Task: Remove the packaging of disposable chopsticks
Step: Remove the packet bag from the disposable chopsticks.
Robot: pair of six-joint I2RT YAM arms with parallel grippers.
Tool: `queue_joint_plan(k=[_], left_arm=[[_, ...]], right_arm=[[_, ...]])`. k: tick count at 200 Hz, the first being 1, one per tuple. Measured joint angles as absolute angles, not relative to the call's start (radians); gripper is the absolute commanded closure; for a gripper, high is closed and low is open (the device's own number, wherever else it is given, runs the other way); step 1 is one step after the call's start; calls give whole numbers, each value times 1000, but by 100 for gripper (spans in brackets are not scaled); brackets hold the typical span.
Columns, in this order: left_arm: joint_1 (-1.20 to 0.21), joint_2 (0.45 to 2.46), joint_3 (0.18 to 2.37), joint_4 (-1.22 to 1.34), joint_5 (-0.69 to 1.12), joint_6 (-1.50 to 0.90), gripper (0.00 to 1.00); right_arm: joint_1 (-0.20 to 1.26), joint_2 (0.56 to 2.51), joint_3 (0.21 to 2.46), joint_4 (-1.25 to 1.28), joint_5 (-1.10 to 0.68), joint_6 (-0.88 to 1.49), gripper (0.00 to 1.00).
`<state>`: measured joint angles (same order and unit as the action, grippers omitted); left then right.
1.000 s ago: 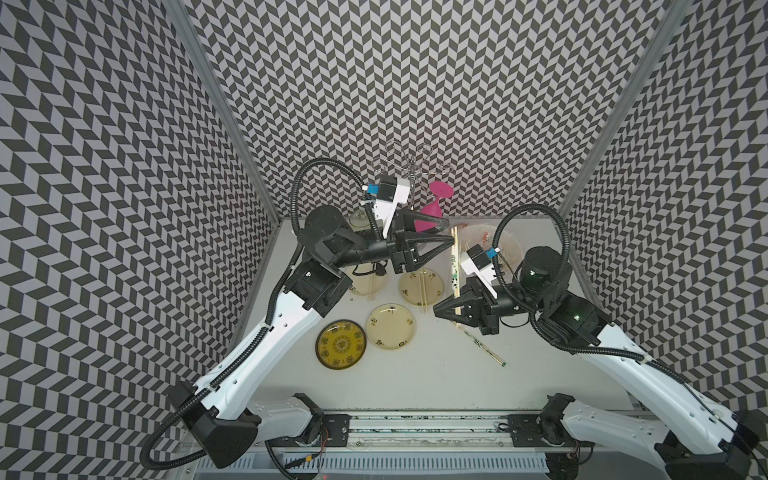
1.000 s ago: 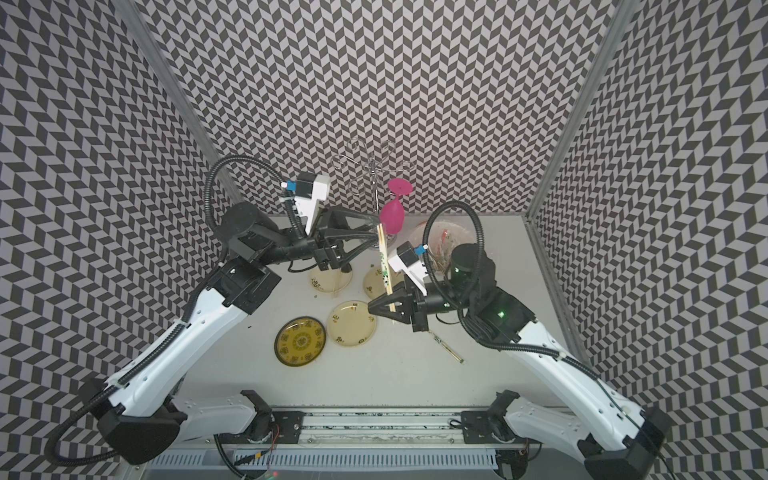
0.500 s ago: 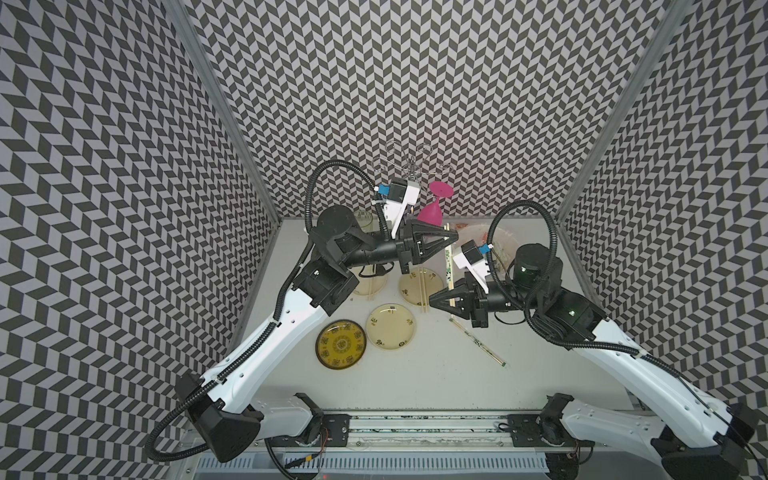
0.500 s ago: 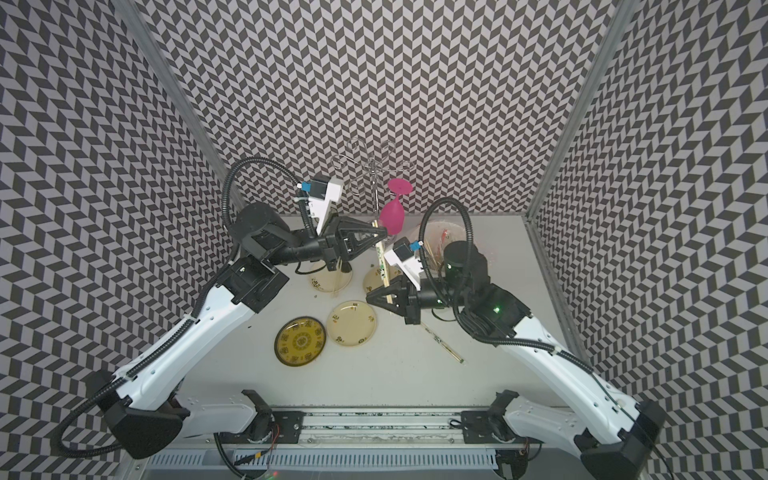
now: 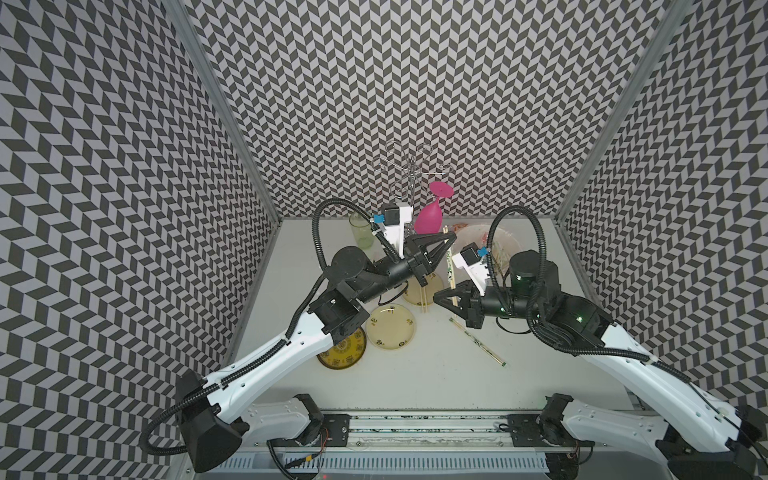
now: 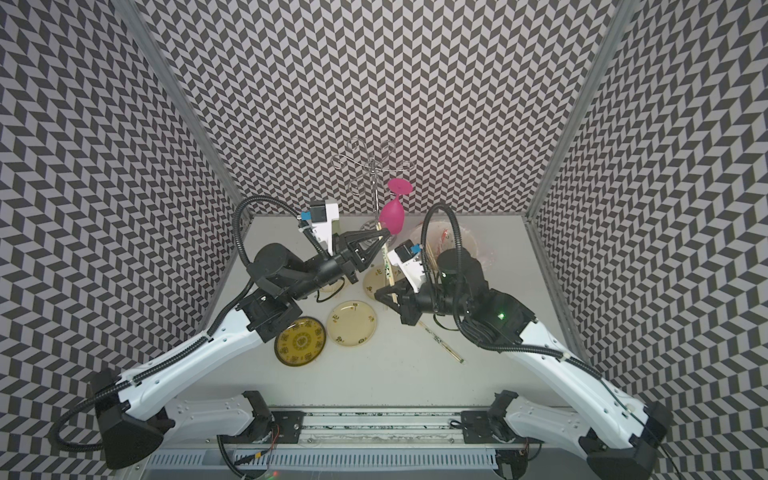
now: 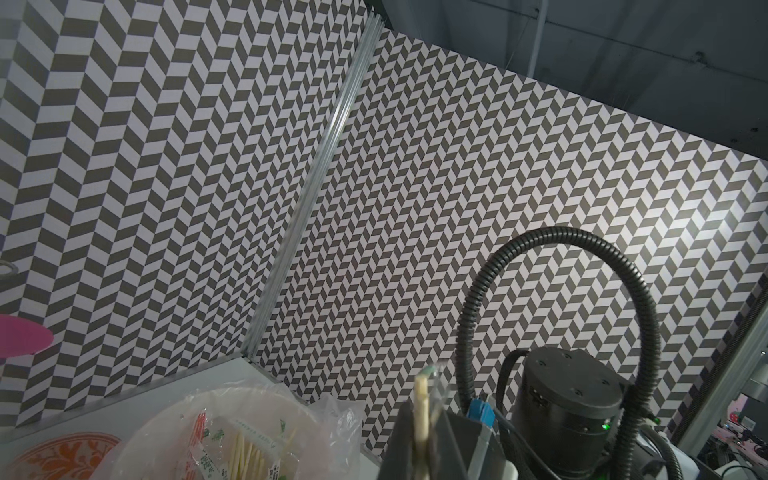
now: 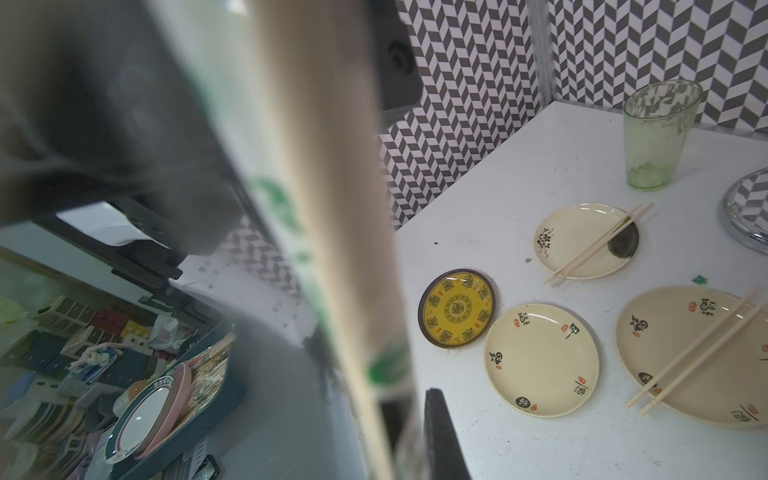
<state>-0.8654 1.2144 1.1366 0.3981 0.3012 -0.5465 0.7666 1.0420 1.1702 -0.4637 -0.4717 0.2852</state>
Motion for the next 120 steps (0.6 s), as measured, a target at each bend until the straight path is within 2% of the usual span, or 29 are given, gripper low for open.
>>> queue_joint_plan(k=[50, 89, 120], left_arm=[[-877, 1233, 1140, 513, 364, -535, 100], [-874, 1228, 1170, 546, 526, -517, 100], [-875, 1221, 1185, 553, 664, -507, 100]], right_arm=[[723, 1056, 1156, -282, -759, 430, 100], [670, 1071, 1036, 162, -1118, 671, 100], [650, 1093, 980, 497, -1313, 866, 100]])
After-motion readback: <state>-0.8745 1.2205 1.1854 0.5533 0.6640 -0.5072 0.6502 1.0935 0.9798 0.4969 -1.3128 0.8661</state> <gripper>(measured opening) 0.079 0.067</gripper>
